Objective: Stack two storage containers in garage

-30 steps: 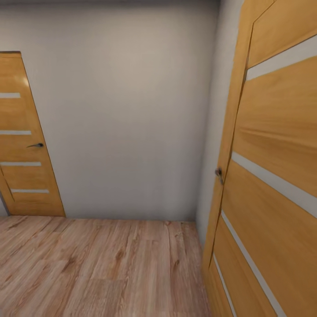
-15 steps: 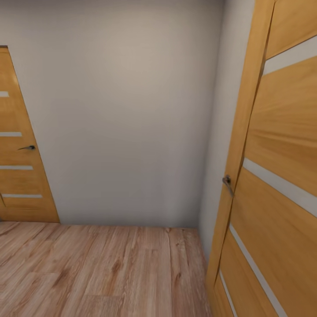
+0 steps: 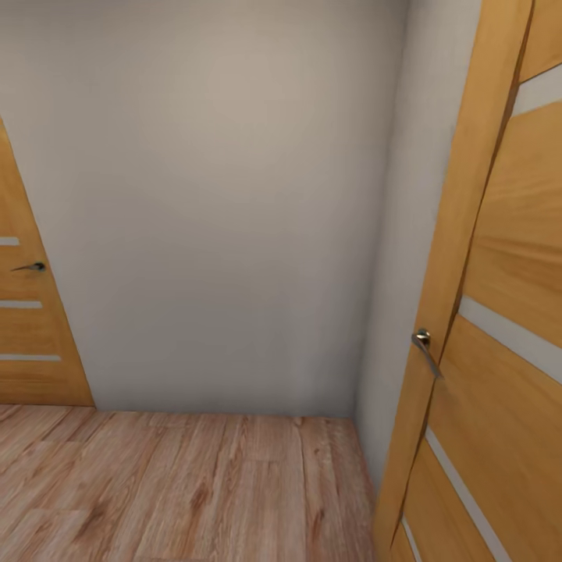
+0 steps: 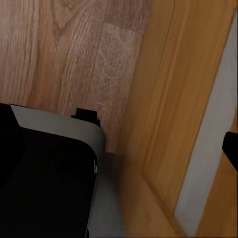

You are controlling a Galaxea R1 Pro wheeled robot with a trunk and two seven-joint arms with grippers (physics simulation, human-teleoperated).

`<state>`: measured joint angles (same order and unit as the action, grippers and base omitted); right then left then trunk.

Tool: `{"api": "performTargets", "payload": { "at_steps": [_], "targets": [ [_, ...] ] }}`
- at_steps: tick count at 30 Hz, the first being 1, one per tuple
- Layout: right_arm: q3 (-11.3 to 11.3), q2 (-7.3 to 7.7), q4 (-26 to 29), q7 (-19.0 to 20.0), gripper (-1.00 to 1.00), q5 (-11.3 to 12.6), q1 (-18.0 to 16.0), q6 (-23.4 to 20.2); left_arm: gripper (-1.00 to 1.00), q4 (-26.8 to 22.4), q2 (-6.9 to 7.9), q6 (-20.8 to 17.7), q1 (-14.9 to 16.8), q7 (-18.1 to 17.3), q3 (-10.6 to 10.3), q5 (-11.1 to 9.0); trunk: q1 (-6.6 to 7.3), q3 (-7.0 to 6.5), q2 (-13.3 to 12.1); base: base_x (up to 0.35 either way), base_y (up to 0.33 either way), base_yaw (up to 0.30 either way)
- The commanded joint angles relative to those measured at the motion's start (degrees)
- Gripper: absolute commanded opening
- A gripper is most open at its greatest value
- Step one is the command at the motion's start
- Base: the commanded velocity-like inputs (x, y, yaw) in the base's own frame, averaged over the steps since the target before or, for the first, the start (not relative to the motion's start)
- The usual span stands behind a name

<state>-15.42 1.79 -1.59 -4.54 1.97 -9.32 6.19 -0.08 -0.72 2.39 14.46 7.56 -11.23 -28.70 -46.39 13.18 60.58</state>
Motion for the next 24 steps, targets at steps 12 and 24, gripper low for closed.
{"api": "performTargets", "payload": {
  "at_steps": [12,24],
  "targets": [
    [-0.40,0.05,-0.17,-0.12,1.00,0.12,-0.08,0.47,1.00,0.00,0.01,0.16,0.04,0.17,-0.51,-0.48,-0.04,0.07,0.05,0.321,0.000,0.000],
    [-0.46,-0.11,-0.17,-0.12,1.00,-0.06,-0.07,0.36,1.00,0.00,0.02,0.16,0.04,0.18,-0.54,-0.48,-0.04,0.07,0.05,0.322,0.000,0.000]
  ]
}}
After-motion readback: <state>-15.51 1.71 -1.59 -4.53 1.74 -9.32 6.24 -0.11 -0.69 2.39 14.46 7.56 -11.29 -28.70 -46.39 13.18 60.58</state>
